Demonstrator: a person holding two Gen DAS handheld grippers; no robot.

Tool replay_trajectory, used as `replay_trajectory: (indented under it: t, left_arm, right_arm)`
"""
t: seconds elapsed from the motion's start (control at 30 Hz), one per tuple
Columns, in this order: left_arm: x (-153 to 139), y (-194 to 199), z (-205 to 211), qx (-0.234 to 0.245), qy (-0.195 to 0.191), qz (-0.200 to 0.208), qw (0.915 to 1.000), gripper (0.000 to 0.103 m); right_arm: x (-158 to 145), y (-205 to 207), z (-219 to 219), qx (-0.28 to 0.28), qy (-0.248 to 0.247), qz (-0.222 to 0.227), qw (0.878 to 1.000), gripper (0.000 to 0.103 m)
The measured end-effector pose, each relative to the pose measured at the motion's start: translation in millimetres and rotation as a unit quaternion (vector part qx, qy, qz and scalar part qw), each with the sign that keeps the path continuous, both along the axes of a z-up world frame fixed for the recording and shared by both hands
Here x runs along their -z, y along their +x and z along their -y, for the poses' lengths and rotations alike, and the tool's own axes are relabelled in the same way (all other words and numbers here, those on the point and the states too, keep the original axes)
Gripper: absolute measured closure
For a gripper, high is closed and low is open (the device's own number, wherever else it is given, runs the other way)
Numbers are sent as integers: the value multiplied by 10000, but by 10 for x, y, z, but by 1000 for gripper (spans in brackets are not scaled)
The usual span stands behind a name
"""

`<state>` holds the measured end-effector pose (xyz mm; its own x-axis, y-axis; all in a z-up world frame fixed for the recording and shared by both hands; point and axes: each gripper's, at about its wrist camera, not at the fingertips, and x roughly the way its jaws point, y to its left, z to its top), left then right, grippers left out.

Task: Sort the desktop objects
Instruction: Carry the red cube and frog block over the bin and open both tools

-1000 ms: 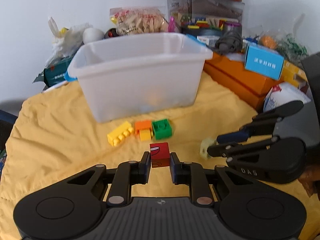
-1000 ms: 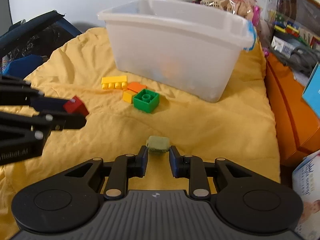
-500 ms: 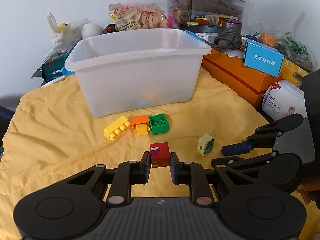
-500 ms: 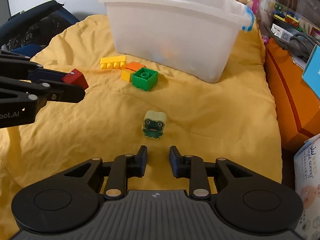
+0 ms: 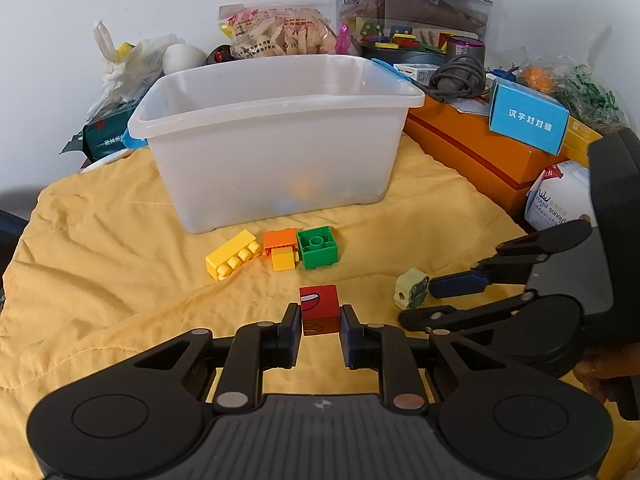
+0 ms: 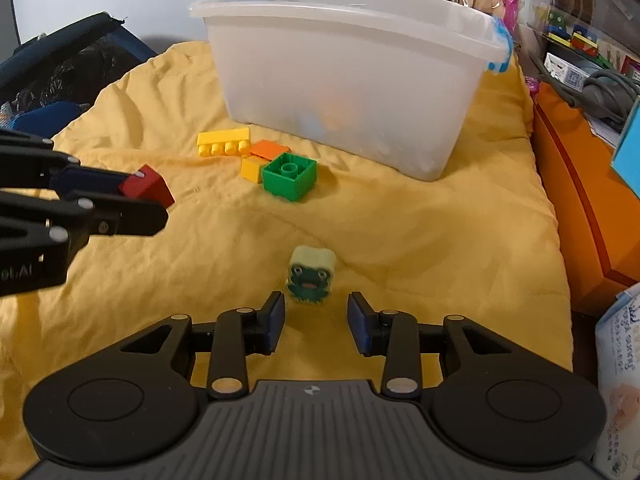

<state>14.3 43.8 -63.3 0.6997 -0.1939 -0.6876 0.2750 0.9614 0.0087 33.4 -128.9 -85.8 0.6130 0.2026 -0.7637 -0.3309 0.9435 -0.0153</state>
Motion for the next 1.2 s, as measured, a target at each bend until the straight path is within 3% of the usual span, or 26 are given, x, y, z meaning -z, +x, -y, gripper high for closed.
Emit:
replay_trajectory:
  t: [0.1,0.13,0.27,0.53,0.7,0.87,1.03,1.17,1.2]
  left_arm:
    - [-8,16,6,-3,-2,1,10000,80]
    - [-16,20,6,-2,-1,13,10000,80]
    - [-108,52,6,-6,-2,116,9999,80]
    - [-601,336,-4,79,61,727,9973,80]
    - [-964,699,-36,-50,19,1162,9932,80]
    - [-1184,1077,-33,-237,97,1462,9889,80]
    - [-1223,1407,-72,-384,180,1426,9889,80]
    - [-1034,1641,-146,-624,182,989,9930,72]
    - [-994,1656,-171,-687,148,908,9934,71]
  right_arm:
    - [16,68,-39,-100,-27,-24,9999,65]
    - [14,81,-44,-119,-28,-35,9999,74]
    - [-108,74,-48,-174,-134,176,9996,74]
    - [-714,223,-30,-196,-122,908,9956,74]
    - [-1132,525,15,51,169,1247,9920,73]
    - [-1337,882,-49,168,154,1385,9901,73]
    - [-1406,1251,-51,368,197,1166,9923,73]
    - [-1317,1396,-87,475,13,1041,9934,70]
    - [-1282,1421,-96,486,-46,1002,9938,65]
